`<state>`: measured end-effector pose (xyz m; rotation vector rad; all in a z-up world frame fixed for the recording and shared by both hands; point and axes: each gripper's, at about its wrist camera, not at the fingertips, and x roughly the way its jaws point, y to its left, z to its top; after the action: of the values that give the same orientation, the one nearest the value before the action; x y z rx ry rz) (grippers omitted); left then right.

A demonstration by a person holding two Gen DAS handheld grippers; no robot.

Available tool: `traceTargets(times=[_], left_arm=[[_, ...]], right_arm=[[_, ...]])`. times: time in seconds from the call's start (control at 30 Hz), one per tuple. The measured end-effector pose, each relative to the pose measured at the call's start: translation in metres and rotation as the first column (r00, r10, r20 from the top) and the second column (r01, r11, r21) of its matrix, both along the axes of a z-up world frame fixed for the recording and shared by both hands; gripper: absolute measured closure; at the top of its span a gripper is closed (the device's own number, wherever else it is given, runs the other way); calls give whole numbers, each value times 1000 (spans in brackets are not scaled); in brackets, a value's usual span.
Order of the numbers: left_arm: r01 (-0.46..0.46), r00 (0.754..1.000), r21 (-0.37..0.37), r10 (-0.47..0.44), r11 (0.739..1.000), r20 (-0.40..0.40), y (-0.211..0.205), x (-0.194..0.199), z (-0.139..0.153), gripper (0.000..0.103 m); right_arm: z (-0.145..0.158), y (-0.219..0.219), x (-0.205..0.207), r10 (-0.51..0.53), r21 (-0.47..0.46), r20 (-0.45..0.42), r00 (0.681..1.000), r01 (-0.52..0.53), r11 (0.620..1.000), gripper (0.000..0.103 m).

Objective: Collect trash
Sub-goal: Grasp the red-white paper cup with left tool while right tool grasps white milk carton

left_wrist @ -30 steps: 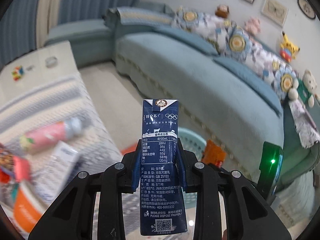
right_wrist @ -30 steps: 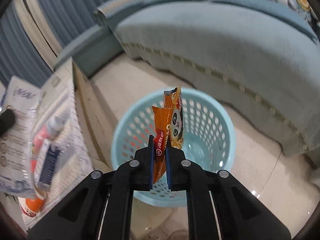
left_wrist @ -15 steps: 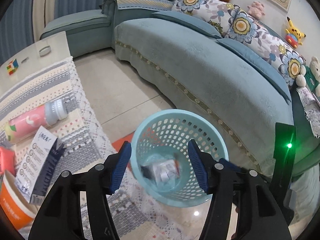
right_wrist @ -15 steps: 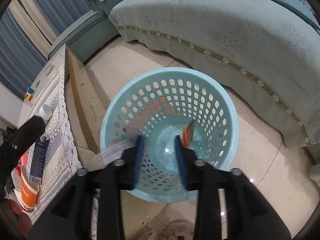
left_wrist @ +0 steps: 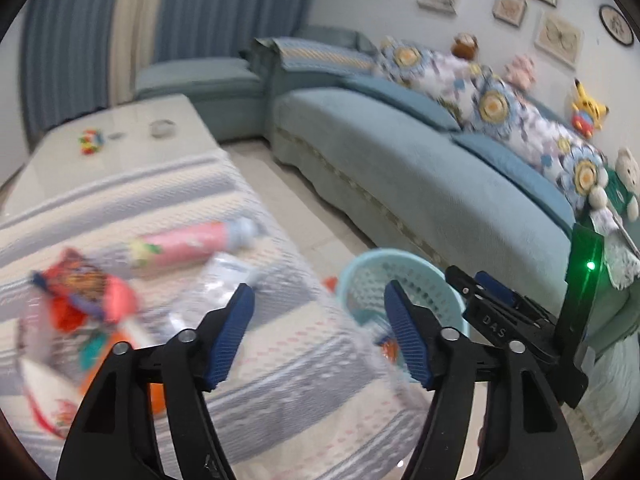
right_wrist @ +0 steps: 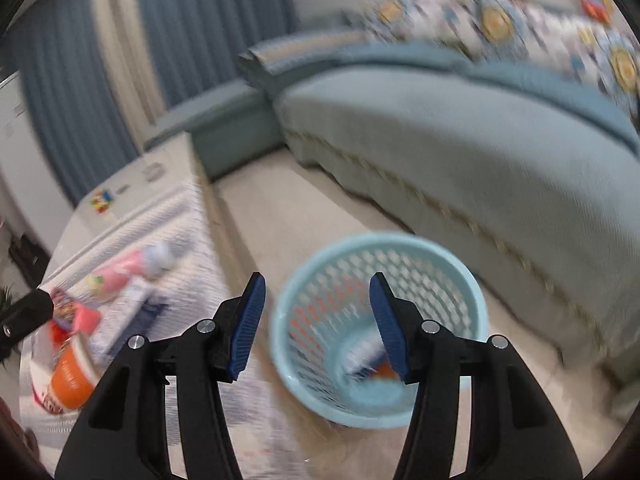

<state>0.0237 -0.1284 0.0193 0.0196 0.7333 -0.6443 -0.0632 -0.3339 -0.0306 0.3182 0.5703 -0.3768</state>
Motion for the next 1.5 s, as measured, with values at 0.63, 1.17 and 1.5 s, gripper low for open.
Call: traceTargets(times=[0.63, 1.17, 1.5], left_arm=[[-304, 944, 109, 315, 947, -100, 240, 12, -54, 35], [-199, 941, 54, 206, 978, -268, 232, 44, -125, 35], [-147, 951, 16, 146, 989, -273, 205, 44, -130, 35]], right_arm=[[-8, 199, 76, 268, -106, -85, 960, -276, 955, 34], [-86, 153, 178, 45, 221, -329, 943, 31, 975, 10], [-83, 156, 188, 54, 239, -339, 939, 30, 971, 10]])
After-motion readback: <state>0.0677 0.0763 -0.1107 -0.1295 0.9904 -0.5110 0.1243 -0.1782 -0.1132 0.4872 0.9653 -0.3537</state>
